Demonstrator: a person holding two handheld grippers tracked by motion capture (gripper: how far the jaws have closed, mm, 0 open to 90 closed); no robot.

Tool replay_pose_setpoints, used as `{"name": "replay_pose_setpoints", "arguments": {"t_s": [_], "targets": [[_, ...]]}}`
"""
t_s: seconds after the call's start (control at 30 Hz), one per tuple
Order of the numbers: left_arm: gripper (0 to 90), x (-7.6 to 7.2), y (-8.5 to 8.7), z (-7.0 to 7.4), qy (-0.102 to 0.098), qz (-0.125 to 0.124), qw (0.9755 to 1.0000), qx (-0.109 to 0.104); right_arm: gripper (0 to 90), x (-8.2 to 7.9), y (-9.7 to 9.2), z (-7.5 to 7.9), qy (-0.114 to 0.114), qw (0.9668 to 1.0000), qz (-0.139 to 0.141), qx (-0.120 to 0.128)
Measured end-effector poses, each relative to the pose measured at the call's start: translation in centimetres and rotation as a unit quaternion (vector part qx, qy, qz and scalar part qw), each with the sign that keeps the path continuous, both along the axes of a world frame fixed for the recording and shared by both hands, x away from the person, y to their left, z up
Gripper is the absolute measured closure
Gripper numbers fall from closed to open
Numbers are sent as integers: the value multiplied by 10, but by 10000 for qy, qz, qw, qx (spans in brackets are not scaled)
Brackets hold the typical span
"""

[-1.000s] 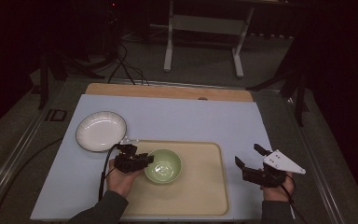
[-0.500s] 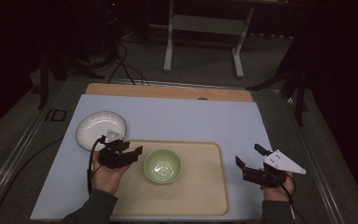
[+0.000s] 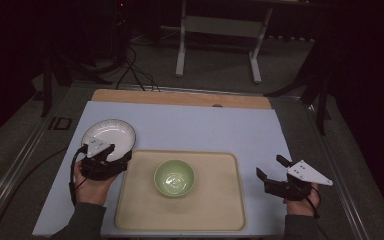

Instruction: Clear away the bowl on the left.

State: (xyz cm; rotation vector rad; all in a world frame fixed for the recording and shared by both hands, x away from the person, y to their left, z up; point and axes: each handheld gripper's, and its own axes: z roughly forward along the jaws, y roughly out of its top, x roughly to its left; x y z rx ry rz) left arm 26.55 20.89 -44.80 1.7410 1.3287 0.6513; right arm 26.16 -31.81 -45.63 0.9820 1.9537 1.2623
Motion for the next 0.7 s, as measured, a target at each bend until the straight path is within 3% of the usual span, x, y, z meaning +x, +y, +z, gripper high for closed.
{"name": "replay_pose_setpoints", "arguments": {"t_s": [0.2,0.33,0.6,0.7], "targets": [[357,-8,25,-7,-270,139,9995,-111,155,1,-4,0,18,10000,-46,2],[372,-10,41,-13,-202,337,9991,-130,155,1,-6,0,50,10000,-73,41],[349,-24,55,-14,-433,475,9978,-138,161,2,-5,-3,155,9999,20,-38],[348,-27,59,-16,-356,568,9977,-81,160,2,-4,-3,180,9998,47,-63]]}}
